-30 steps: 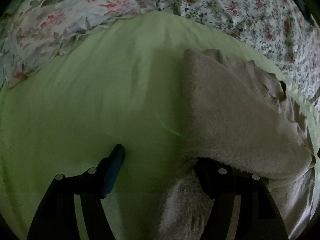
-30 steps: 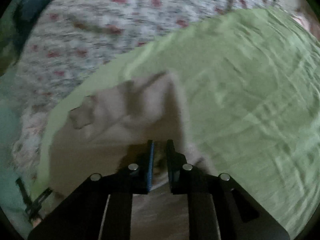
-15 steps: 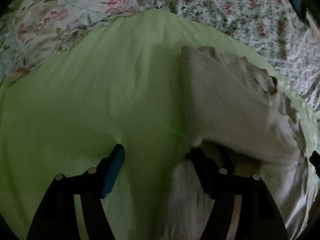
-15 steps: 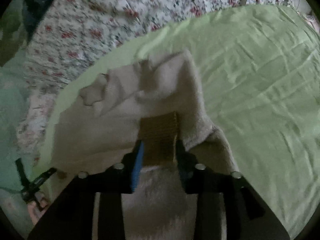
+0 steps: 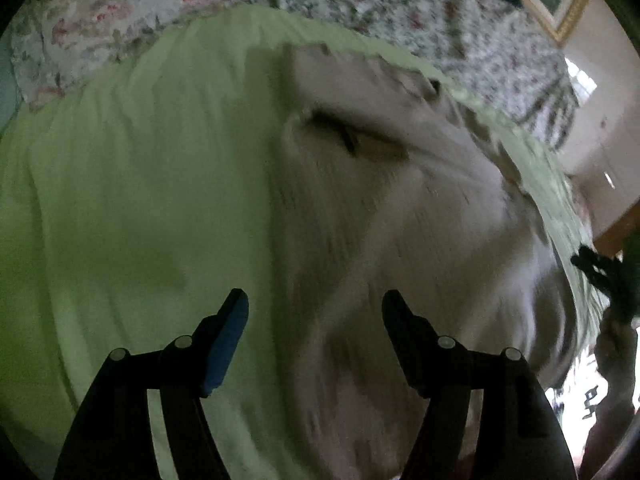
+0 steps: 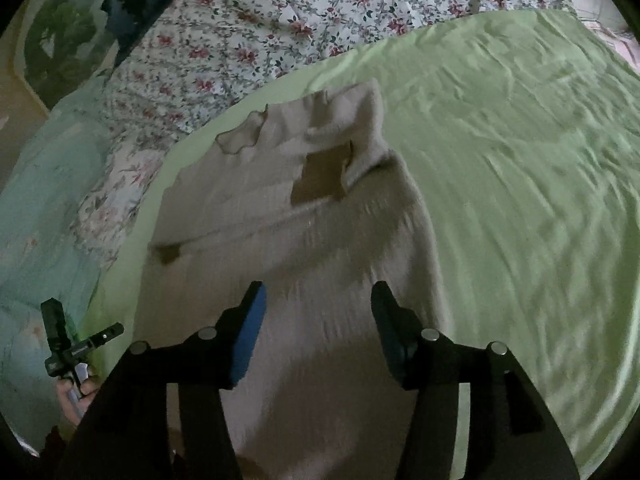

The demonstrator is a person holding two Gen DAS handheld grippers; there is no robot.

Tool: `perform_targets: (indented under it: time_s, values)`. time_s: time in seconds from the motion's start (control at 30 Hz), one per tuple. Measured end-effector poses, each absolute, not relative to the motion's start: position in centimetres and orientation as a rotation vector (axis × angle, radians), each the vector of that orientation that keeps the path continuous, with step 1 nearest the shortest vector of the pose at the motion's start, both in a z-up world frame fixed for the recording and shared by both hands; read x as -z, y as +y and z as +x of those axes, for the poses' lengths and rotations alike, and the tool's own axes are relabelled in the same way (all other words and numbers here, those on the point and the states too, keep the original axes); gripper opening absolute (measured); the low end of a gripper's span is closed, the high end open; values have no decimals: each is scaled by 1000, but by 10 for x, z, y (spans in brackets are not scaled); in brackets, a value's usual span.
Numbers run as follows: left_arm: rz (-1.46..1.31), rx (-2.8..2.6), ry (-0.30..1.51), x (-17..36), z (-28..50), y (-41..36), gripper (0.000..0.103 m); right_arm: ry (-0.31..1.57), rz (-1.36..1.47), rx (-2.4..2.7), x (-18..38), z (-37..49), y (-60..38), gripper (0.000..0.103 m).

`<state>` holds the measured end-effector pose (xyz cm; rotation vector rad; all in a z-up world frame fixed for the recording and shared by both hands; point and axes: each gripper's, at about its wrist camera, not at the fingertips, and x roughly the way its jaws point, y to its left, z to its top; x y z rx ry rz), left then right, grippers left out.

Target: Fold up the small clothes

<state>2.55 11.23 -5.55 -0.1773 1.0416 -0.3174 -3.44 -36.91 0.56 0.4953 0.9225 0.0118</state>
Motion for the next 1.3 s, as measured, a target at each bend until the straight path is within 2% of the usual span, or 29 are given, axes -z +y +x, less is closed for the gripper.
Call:
perform_targets:
  time_s: [0.3, 0.67, 0.7, 0.8, 0.83, 0.87, 0.9, 0.93, 0.97, 1.13, 1.3]
  values:
    - [-305, 525, 1122, 88, -61, 98, 72, 974, 520, -82, 2, -116, -383, 63]
    - [-351, 700, 1162, 102, -77, 73, 70, 1058, 563, -271, 32, -159, -371, 63]
    - [-324, 710, 1157, 102, -77, 69, 68, 1059, 565, -296, 36, -155, -365, 63]
    - [-293, 714, 1161, 105, -75, 65, 48, 1043, 564, -341, 45, -146, -350, 64]
    - [-296, 710, 1162, 106, -75, 66, 38, 1033, 559, -341, 46, -145, -347, 64]
    - [-298, 706, 1166, 107, -75, 69, 24, 1026, 551, -339, 45, -144, -344, 57]
    - [-299, 706, 1168, 108, -75, 71, 17, 1027, 540, -334, 45, -144, -343, 49]
    - [-298, 707, 1169, 110, -76, 74, 8, 1035, 532, -325, 46, -144, -343, 24]
    - [-294, 704, 1167, 110, -79, 76, 7, 1049, 533, -317, 47, -145, -345, 9]
    - [-260, 684, 1100, 95, -90, 83, 6, 1047, 564, -309, 48, -158, -358, 9]
    - [-306, 692, 969, 50, -88, 96, 6, 962, 631, -359, 28, -158, -365, 9]
